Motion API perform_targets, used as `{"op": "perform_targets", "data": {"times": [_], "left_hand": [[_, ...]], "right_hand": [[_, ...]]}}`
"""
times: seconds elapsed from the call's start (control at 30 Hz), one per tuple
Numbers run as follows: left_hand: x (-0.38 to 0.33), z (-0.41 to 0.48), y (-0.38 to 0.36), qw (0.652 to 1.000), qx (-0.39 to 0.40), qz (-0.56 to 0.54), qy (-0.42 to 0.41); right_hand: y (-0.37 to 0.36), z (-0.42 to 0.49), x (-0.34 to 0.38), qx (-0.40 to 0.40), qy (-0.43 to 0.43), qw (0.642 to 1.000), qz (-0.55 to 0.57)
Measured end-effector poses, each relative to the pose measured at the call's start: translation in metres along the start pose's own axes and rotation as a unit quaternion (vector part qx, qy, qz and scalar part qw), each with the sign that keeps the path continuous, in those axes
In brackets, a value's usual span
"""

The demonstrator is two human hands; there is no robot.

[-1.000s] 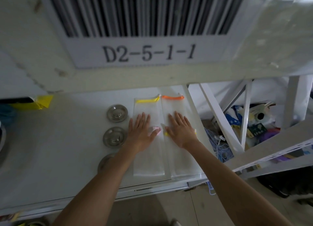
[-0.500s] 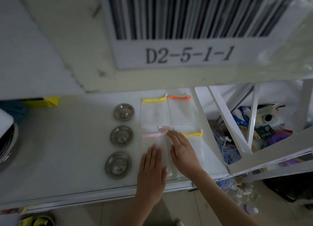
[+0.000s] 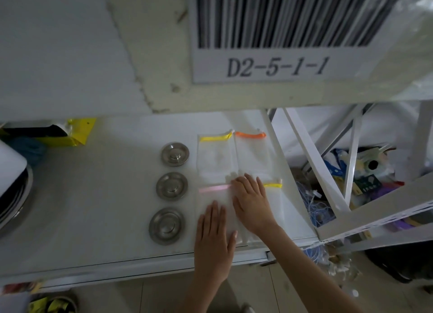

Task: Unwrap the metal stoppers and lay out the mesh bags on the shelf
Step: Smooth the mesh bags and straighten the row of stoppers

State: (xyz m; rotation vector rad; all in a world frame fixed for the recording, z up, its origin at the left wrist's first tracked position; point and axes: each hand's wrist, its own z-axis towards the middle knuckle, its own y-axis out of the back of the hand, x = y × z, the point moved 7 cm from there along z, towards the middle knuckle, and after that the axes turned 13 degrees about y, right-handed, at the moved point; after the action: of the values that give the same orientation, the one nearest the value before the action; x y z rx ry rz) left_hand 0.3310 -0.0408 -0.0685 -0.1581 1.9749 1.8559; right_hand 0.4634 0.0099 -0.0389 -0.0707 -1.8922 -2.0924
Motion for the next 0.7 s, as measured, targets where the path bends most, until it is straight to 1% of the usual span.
{"op": "perform_targets", "data": {"times": [0.1,0.17,0.3,0.43,0.7], "left_hand": [[0.000,0.002,-0.001,1.000,0.000,0.002,-0.001],[0.001,0.004,-0.002,1.000,0.002,0.002,-0.004],[0.000,0.008,-0.001,0.999,-0.004,0.003,-0.032],[0.000,0.013,0.000,0.998,-0.006,0.017,-0.058],[0.001,0.017,0.001,0.998,-0.007,0.019,-0.055]], "right_hand": [[0.005,-0.009,-0.001,-0.005,-0.016,1.000,-0.015],[0.008,-0.024,-0.004,-0.005,-0.052,0.998,-0.018],[-0.004,-0.063,-0.016,0.037,-0.134,0.990,-0.006],[-0.010,-0.070,-0.026,0.057,-0.136,0.989,-0.013],[-0.006,-0.060,-0.036,0.047,-0.138,0.989,-0.020]]}}
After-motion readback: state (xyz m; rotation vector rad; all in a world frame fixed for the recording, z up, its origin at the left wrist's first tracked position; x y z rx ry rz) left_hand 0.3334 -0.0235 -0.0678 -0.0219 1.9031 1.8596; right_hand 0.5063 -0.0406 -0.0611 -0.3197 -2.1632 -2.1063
